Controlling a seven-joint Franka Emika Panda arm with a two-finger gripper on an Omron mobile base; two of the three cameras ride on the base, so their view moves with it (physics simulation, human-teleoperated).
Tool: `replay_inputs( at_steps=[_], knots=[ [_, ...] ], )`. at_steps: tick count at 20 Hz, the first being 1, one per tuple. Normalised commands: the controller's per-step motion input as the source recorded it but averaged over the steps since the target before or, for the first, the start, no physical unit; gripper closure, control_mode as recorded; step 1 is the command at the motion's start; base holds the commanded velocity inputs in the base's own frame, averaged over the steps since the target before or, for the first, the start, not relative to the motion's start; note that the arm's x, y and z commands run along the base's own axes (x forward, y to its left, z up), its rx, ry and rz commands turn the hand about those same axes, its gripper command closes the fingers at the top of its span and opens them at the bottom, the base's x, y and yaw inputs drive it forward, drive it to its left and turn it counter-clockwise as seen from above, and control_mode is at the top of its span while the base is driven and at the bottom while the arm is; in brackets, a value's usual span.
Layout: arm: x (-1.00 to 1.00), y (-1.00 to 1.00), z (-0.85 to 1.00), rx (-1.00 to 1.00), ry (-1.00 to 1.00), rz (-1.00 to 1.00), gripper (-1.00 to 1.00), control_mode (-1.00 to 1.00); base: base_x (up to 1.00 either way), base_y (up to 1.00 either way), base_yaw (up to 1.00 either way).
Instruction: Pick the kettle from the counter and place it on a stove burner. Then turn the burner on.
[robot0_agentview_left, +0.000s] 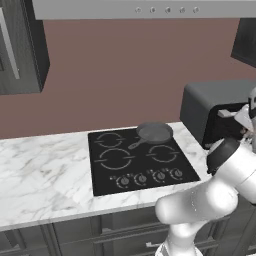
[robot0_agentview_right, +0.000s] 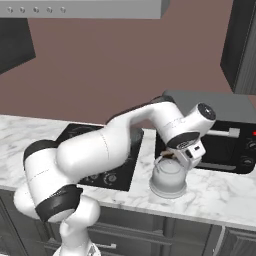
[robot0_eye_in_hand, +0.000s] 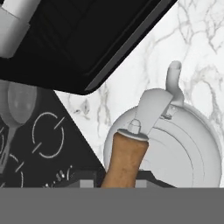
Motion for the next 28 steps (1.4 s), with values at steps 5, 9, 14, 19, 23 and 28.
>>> replay_inputs(
  at_steps=[5,9,14,19,23,28],
  knots=[
    [-0.29,0.62,0.08,-0.09,-0.19,0.08,1.00,-1.00,0.00,0.00,0.00],
    [-0.30,0.63,0.25,-0.09,-0.16,0.07,1.00,-1.00,0.00,0.00,0.00],
    [-0.15,0.66,0.34,-0.10,-0.07,0.09,1.00,-1.00,0.00,0.00,0.00],
    [-0.05,0.68,0.34,-0.09,-0.01,0.13,1.00,-1.00,0.00,0.00,0.00],
    [0.00,0.71,0.23,-0.05,0.00,0.16,1.00,-1.00,0.00,0.00,0.00],
    [0.00,0.70,0.17,0.00,0.08,0.18,1.00,-1.00,0.00,0.00,0.00]
  ],
)
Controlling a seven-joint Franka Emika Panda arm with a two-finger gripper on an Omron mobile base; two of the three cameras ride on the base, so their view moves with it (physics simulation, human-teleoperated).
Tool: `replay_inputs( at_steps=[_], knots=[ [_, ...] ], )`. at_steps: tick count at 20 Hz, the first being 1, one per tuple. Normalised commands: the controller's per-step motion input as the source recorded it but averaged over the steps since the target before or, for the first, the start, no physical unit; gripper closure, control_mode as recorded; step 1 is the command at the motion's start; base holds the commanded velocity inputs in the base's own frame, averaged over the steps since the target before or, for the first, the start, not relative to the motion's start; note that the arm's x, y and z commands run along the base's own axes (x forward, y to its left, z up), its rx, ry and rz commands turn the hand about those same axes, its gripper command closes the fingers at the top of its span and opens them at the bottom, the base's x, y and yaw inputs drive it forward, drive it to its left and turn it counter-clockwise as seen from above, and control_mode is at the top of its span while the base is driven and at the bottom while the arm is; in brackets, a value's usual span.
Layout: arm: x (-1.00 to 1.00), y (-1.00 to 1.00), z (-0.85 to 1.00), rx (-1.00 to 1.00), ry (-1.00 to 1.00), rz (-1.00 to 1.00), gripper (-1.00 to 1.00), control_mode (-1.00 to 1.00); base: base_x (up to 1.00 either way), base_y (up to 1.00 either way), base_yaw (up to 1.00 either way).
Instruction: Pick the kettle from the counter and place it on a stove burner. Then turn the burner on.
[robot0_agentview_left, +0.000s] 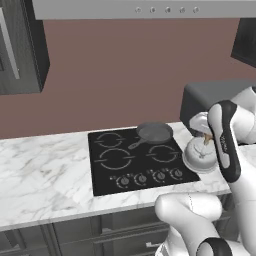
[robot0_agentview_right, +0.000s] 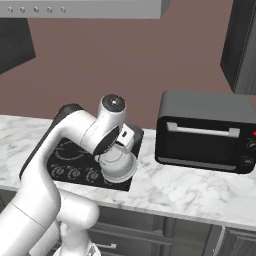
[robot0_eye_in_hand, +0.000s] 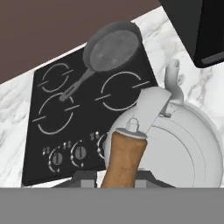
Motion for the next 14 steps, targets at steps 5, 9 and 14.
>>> replay_inputs(
  at_steps=[5,9,14],
  knots=[
    [0.00,0.73,0.13,0.00,0.13,0.18,1.00,-1.00,0.00,0.00,0.00],
    [0.00,0.70,0.13,0.00,0.14,0.18,1.00,-1.00,0.00,0.00,0.00],
    [0.05,0.64,0.15,0.00,0.11,0.18,1.00,-1.00,0.00,0.00,0.00]
  ],
)
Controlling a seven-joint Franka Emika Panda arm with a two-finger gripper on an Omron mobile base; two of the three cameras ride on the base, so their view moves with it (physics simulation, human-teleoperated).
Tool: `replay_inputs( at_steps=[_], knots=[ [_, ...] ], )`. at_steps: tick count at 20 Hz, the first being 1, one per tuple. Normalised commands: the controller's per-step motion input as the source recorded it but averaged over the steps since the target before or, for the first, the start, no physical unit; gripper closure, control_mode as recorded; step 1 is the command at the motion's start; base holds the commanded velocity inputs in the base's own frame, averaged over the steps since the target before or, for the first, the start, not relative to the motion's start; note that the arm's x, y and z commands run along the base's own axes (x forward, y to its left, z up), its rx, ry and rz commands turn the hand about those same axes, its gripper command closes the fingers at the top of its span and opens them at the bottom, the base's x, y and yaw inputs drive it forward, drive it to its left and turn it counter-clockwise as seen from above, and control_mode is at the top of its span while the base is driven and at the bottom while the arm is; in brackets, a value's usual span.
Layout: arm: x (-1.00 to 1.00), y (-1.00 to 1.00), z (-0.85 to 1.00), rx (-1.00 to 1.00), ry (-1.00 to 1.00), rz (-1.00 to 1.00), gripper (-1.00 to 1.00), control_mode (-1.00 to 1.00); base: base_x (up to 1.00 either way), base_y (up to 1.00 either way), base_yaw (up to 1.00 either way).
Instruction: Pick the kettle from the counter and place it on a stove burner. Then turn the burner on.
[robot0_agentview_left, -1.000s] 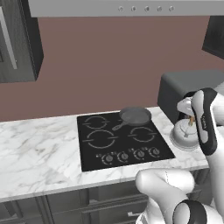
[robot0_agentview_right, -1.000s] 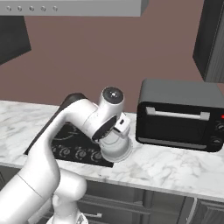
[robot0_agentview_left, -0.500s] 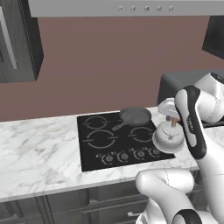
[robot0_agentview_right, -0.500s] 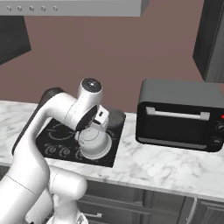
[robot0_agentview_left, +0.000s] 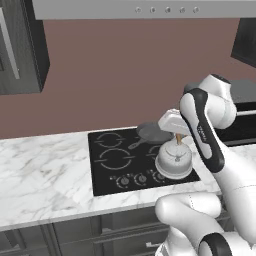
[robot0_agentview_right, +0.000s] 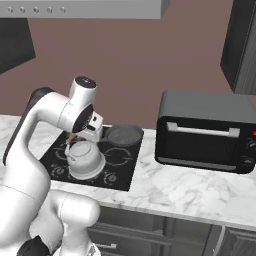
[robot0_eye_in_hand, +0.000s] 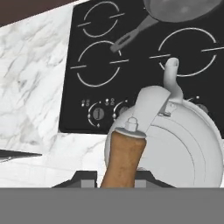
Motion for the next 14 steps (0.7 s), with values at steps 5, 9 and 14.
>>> replay_inputs(
  at_steps=[5,9,14],
  knots=[
    [0.10,0.54,0.11,0.01,0.04,0.16,1.00,-1.00,0.00,0.00,0.00],
    [0.11,0.27,0.00,0.01,-0.01,0.07,1.00,-1.00,0.00,0.00,0.00],
    [0.15,0.14,0.00,0.00,-0.15,0.01,1.00,-1.00,0.00,0.00,0.00]
  ],
)
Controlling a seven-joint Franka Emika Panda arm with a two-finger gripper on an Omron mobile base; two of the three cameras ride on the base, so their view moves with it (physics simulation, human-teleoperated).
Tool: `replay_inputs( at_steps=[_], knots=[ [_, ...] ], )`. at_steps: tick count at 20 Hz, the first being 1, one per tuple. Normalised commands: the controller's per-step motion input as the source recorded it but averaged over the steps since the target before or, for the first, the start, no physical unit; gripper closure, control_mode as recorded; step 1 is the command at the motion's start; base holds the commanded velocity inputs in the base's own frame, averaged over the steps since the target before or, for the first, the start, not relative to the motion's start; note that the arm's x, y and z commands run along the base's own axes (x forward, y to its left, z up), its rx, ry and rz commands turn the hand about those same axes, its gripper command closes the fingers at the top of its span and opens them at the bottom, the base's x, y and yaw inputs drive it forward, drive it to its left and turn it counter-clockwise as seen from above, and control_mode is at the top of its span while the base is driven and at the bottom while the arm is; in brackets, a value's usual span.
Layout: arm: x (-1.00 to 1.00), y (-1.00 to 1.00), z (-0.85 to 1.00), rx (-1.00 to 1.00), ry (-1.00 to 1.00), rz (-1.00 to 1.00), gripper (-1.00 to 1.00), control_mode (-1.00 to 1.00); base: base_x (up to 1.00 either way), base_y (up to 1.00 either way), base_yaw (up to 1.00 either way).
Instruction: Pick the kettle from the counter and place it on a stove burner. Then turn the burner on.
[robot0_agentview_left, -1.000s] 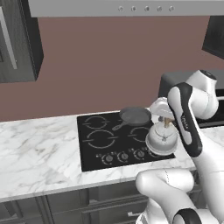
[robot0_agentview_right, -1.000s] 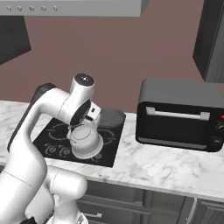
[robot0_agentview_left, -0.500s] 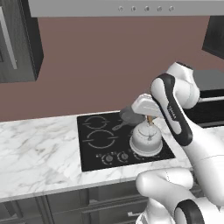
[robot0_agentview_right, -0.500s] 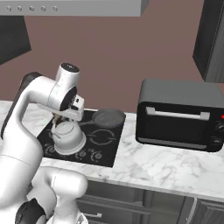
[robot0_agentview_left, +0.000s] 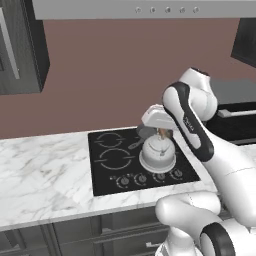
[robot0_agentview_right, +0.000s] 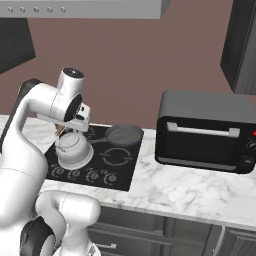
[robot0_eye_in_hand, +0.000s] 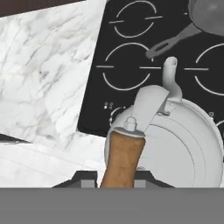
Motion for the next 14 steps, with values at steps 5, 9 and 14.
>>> replay_inputs(
  at_steps=[5,9,14],
  knots=[
    [0.31,0.13,-0.03,0.00,-0.16,0.00,1.00,-1.00,0.00,0.00,0.00],
    [0.47,0.16,-0.04,0.00,0.02,0.00,1.00,-1.00,0.00,0.00,0.00],
    [0.55,0.14,0.00,0.03,0.17,0.00,1.00,-1.00,0.00,0.00,0.00]
  ],
)
